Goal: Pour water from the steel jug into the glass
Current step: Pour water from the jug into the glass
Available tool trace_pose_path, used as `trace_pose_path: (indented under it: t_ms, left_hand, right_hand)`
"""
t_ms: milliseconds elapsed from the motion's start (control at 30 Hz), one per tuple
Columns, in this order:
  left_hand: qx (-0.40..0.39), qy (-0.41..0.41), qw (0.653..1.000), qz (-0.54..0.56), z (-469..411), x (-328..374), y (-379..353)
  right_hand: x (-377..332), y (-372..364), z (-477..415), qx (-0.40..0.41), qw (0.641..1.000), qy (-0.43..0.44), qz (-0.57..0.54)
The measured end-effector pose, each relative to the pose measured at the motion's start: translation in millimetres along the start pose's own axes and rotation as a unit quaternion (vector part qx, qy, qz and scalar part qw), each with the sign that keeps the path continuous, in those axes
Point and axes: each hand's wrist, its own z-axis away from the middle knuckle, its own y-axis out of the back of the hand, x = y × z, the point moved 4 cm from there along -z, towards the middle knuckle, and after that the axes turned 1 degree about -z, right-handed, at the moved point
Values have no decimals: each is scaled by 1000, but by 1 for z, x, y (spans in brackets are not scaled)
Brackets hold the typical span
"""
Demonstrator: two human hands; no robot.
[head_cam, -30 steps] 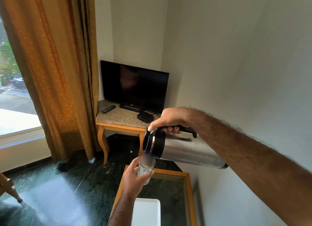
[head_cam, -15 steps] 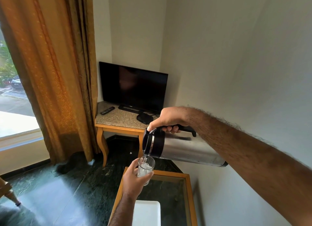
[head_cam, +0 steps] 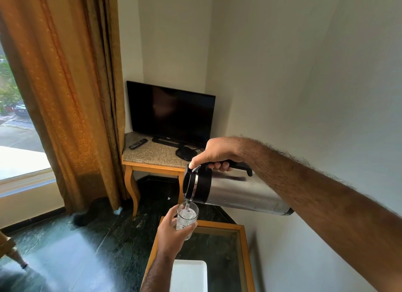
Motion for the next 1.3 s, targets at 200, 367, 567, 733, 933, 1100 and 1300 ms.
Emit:
trace_pose_path:
  t_ms: [200,367,567,733,933,1100,1300]
  left_hand:
    - [2,3,1000,16,1,1,1]
    - [8,1,1000,21,1,-2,0]
    - [14,1,1000,16,0,-1,1]
    - [18,2,1000,-1,-1,-2,1]
    - [12,2,1000,11,0,3,1]
    - [10,-1,1000,12,1,9,1]
    - [6,1,1000,25,1,16,2]
  right_hand:
    - [1,1,2,-1,1000,-2,-1]
    - [4,0,2,-3,1000,-4,-2]
    - [9,0,1,-1,1000,-6,-11]
    - [11,-1,0,-13,1000,-5,-23]
    - [15,1,-3,-19,999,-10,-31]
    - [20,0,-3,-25,999,-15,-33]
    - [35,1,0,-17,998,1,-67]
